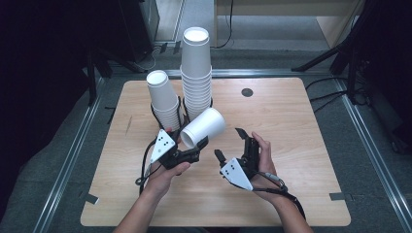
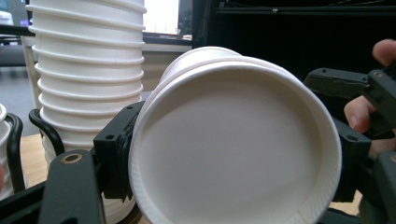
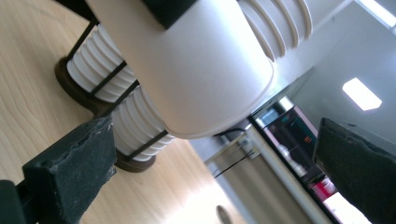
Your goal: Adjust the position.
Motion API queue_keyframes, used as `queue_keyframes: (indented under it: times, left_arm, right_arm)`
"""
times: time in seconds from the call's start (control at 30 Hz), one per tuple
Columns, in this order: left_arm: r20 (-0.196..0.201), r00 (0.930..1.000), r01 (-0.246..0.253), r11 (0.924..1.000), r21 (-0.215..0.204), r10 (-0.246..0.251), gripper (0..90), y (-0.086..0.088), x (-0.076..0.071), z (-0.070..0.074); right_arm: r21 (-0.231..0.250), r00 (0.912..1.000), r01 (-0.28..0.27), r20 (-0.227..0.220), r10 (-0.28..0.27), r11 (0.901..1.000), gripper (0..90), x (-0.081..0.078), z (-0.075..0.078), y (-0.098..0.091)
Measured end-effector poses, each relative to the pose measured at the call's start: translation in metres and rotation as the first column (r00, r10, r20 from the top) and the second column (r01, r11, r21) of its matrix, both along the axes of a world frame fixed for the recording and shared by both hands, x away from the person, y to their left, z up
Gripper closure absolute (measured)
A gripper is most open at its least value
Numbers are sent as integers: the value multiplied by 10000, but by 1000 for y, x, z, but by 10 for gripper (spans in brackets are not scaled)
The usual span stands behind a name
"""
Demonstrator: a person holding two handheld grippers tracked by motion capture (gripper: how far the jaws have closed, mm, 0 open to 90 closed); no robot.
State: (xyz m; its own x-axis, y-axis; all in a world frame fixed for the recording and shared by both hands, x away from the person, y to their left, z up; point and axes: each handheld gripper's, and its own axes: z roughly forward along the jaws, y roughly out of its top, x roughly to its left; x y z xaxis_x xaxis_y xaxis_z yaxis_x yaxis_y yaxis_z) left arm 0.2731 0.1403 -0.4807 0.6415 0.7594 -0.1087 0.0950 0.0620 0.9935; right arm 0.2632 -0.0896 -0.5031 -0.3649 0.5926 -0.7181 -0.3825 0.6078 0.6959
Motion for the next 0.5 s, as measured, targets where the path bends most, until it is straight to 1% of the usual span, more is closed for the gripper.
queue_keyframes:
  times: [0.03, 0.07, 0.1, 0.13, 0.17, 0.2, 0.23, 0.27, 0.3, 0.33, 0.4, 0.47, 0.5]
  left_arm:
    - [41, 10000, -33, 10000, 31, 32, 229, 0, 0, 0]
    - [76, 9999, -82, 10000, 38, 82, 229, 0, 0, -1]
    - [101, 9999, -80, 10000, 19, 80, 229, 0, 0, -1]
    - [110, 9999, -70, 10000, -20, 70, 229, 0, 0, -1]
    - [172, 9998, -74, 10000, -30, 74, 229, 0, 0, -1]
    - [203, 9998, -58, 10000, -55, 59, 229, 0, 0, -1]
    - [207, 9998, -29, 9999, -101, 31, 228, 1, 0, 0]
    - [207, 9998, -29, 9999, -101, 31, 229, 1, 0, 0]
    - [252, 9997, -19, 10000, -67, 21, 228, 1, 0, -1]
    - [252, 9997, -19, 10000, -67, 21, 228, 1, 0, -1]
    - [326, 9995, -8, 9999, -119, 12, 228, 1, -1, -2]
    - [341, 9994, -7, 9997, -230, 15, 228, 0, -1, -2]
    - [371, 9993, -16, 9997, -257, 26, 228, 0, -1, -2]
  right_arm:
    - [0, 10000, 0, 0, 0, 10000, 0, 0, 0, 0]
    - [197, 9998, 20, -200, -16, 9998, 0, 0, 1, -1]
    - [692, 9985, 97, -546, -59, 9976, 0, -1, 3, -2]
    - [692, 9985, 97, -546, -59, 9976, 0, -1, 3, -2]
    - [1304, 9956, 120, -941, 3, 9914, 0, -1, 6, -4]
    - [1304, 9956, 120, -941, 3, 9914, 0, -1, 6, -4]
    - [1834, 9913, 221, -1319, 24, 9828, 0, -1, 9, -6]
    - [1834, 9913, 221, -1319, 24, 9828, 0, -1, 9, -6]
    - [2311, 9849, 307, -1731, 101, 9724, 0, -1, 11, -8]
    - [2311, 9849, 307, -1731, 101, 9724, 0, -1, 11, -8]
    - [2751, 9773, 391, -2109, 206, 9606, 0, -2, 14, -9]
    - [3166, 9717, 488, -2347, 284, 9473, 0, -3, 16, -9]
    - [3675, 9625, 653, -2687, 387, 9277, 0, -4, 20, -9]
